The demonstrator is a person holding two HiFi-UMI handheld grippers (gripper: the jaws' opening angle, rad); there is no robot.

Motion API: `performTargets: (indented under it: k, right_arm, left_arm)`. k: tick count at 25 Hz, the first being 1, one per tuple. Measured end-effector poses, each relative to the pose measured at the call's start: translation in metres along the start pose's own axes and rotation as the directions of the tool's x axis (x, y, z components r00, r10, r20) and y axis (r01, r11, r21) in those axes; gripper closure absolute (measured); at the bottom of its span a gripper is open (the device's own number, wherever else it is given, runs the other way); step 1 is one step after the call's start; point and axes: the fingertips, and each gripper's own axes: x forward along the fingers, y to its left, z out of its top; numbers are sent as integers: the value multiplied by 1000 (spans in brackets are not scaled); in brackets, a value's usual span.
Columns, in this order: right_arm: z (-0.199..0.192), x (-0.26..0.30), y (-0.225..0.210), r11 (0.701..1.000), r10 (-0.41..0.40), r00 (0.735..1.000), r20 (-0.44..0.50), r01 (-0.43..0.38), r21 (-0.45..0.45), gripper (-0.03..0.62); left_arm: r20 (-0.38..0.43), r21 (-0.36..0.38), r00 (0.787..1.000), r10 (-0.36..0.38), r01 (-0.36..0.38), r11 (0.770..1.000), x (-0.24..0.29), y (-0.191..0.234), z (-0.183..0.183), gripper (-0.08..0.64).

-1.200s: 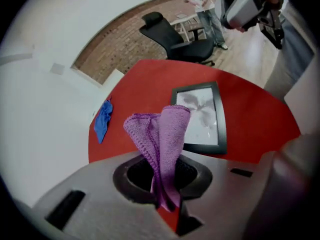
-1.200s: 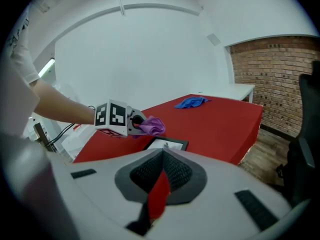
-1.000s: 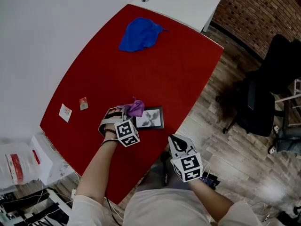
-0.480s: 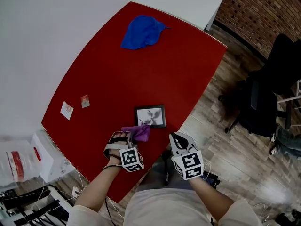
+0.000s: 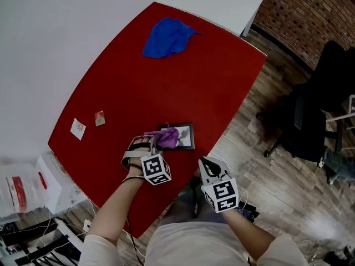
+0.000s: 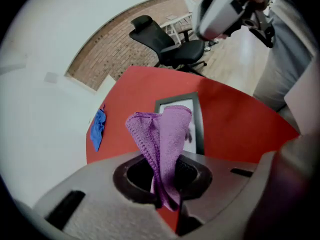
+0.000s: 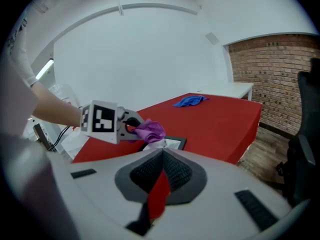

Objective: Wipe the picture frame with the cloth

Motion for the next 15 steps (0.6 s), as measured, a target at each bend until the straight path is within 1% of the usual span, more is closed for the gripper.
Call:
performTargets:
  k: [3, 5, 7, 10, 12, 14, 15]
  right_arm:
    - [-4, -2, 0, 1000, -5, 1000, -4, 5, 3, 588]
    - [-7, -4, -2, 1000, -12, 1000, -6, 12, 9, 588]
    - [-10, -5, -6, 1000, -21, 1000, -8, 21, 19, 588]
    - [-11, -6, -11, 999, -30, 999, -9, 31, 26, 588]
    - [-10, -6, -13, 999, -33, 999, -8, 33, 26, 588]
    - [-10, -5, -15, 999, -32, 999, -7, 32, 26, 588]
    - [-10, -5, -15, 999, -31, 1000, -7, 31, 25, 588]
  left_arm:
    - [-50, 49, 998, 27, -25, 998, 23, 26, 0, 500]
    - [-76, 74, 997, 31, -26, 997, 32, 34, -1, 500]
    - [-85, 79, 996, 28, -21, 997, 38, 35, -1, 500]
    - [-85, 76, 996, 25, -19, 997, 36, 29, -1, 500]
    - [-83, 87, 996, 23, -15, 996, 30, 19, 1, 500]
    - [-84, 104, 996, 5, 4, 995, 21, 3, 4, 500]
    - [-88, 110, 996, -16, 26, 994, 16, -8, 6, 500]
